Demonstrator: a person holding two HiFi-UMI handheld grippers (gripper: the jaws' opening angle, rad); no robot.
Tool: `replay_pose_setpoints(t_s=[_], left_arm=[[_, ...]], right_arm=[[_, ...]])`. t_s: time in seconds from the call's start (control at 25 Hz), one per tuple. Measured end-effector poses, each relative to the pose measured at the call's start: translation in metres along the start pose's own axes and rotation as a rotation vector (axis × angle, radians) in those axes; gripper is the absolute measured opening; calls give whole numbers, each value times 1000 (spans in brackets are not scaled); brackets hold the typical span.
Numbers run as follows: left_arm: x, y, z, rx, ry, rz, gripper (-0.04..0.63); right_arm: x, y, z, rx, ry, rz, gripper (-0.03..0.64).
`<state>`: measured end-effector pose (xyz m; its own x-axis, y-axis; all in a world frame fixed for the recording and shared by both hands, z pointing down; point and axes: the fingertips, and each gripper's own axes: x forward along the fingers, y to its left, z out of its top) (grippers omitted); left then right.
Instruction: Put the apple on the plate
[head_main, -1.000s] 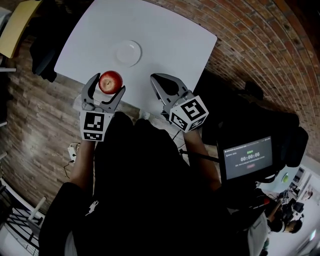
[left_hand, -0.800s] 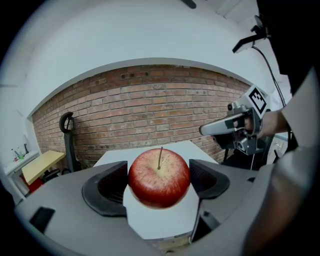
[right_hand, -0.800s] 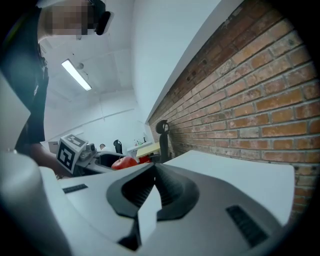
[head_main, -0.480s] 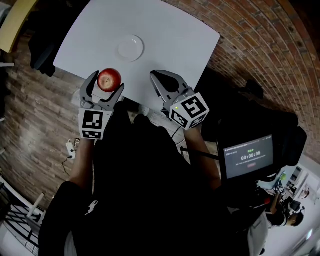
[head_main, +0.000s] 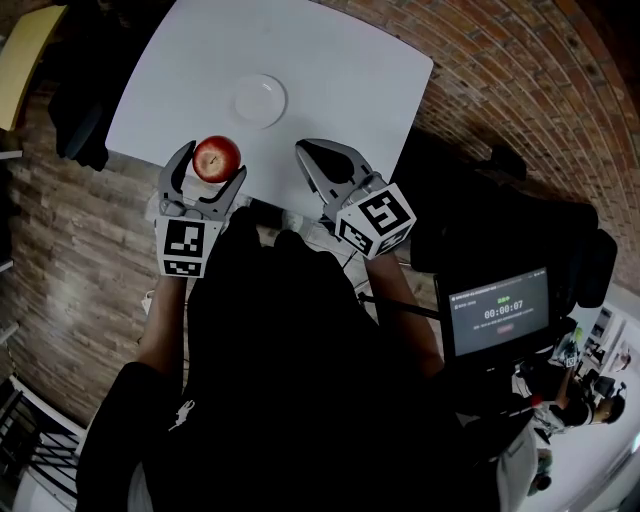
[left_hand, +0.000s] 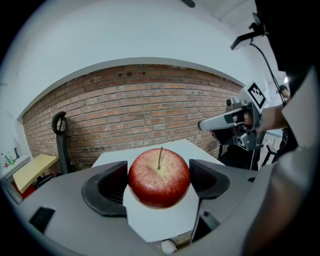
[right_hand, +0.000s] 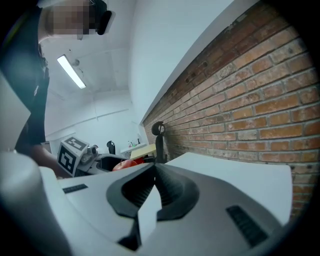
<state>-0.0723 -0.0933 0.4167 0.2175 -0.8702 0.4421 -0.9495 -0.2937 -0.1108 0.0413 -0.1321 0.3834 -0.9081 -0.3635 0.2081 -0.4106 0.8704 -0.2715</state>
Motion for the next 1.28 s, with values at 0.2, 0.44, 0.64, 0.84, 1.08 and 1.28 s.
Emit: replay_pose_setpoints(t_s=[0.2,0.44,0.64,0.84,1.08,1.28], left_arm=[[3,13,-1,6,-10,-41,390],[42,19,-8,25,-8,-120,390],[67,25,-16,76,16,-186,390],[84,34,-20,83,29,-228,390],[111,42,-25,79,51,-272,390],[140,41,-44,68,71,-313,390]], right_arm=[[13,6,5,0,-5,-33,3],[20,-18,-3,12,3,-107,3],[27,-30,-9,39,28,-167,4],[30,-37,-5,64,30,-220,3],[39,-46,-2,94,44,-257,4],[49,-57,-19,109,85,-286,3]])
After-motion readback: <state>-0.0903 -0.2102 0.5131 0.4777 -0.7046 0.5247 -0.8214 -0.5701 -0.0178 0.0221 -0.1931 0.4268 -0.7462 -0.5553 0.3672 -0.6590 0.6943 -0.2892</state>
